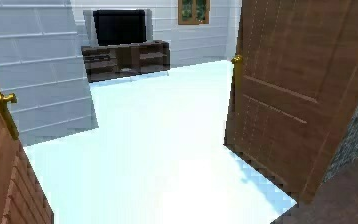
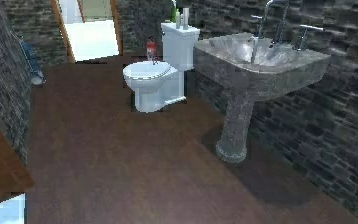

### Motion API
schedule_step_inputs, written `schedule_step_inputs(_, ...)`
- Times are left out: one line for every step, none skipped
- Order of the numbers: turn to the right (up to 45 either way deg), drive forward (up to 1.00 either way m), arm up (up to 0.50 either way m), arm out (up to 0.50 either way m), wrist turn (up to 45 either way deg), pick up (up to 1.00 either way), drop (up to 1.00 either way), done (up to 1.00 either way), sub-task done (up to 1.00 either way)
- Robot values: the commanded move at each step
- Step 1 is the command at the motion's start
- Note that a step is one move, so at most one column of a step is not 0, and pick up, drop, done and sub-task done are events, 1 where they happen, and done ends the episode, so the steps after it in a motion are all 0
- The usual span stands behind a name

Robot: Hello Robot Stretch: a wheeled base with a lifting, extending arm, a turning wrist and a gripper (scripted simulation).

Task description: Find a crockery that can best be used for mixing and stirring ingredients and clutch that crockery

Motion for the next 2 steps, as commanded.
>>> schedule_step_inputs(12.0, 0.0, 0.0, 0.0, 0.0, 0.0, 0.0, 0.0, 0.0)
schedule_step_inputs(0.0, 0.4, 0.0, 0.0, 0.0, 0.0, 0.0, 0.0, 0.0)
